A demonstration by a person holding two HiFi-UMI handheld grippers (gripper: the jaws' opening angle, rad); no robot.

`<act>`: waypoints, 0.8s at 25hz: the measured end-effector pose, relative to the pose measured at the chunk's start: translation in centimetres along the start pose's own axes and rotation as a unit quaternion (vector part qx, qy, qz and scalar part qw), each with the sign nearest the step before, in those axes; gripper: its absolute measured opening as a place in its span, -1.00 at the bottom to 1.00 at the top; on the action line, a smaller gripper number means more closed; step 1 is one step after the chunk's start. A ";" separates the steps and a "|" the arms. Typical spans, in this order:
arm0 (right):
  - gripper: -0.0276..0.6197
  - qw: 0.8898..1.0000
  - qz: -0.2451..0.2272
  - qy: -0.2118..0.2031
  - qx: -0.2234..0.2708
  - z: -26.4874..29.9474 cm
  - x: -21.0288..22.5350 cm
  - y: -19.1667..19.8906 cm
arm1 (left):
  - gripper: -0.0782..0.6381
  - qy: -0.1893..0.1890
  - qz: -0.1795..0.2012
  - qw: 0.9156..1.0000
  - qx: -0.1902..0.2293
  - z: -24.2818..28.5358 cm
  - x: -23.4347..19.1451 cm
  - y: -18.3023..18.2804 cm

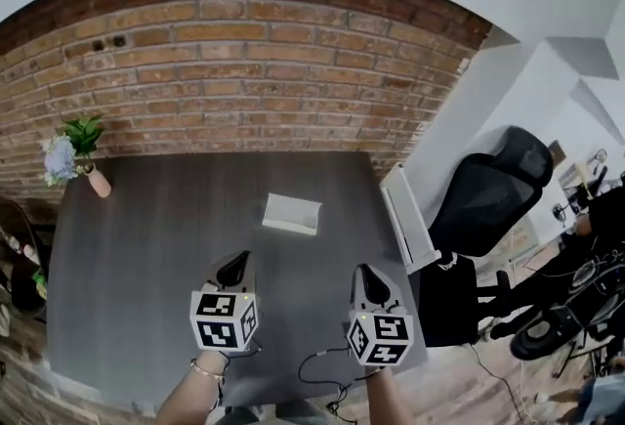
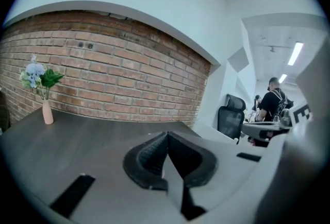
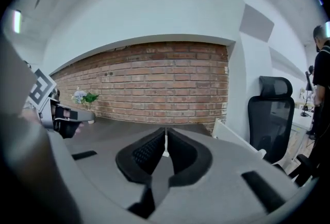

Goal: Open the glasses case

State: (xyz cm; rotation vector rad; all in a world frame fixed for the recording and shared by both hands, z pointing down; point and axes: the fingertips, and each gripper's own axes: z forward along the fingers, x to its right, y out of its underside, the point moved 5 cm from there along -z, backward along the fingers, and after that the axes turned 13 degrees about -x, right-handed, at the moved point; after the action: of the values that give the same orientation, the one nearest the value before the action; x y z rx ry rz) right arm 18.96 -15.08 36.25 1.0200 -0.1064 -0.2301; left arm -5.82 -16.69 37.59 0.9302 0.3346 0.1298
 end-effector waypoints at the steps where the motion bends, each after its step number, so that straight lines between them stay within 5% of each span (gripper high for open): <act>1: -0.87 1.000 0.005 0.003 0.000 -1.0 -0.3 0.2 | -0.78 0.002 0.002 1.000 0.006 -1.1 0.2 0.0; 11: -0.91 0.998 0.028 0.029 0.041 -6.7 -2.6 -0.9 | -0.77 -0.012 0.022 0.994 0.108 -9.1 -0.3 -3.4; 20: -0.91 0.996 0.052 0.060 0.034 -7.8 -1.6 0.1 | -0.78 -0.031 0.018 0.994 0.108 -9.9 -2.4 -2.8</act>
State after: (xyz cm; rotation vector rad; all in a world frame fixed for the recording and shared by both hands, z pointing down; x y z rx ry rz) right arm 18.95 -8.14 32.28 1.0903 -0.0590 -0.0700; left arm -11.51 -11.42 30.39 1.1518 0.2772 0.0984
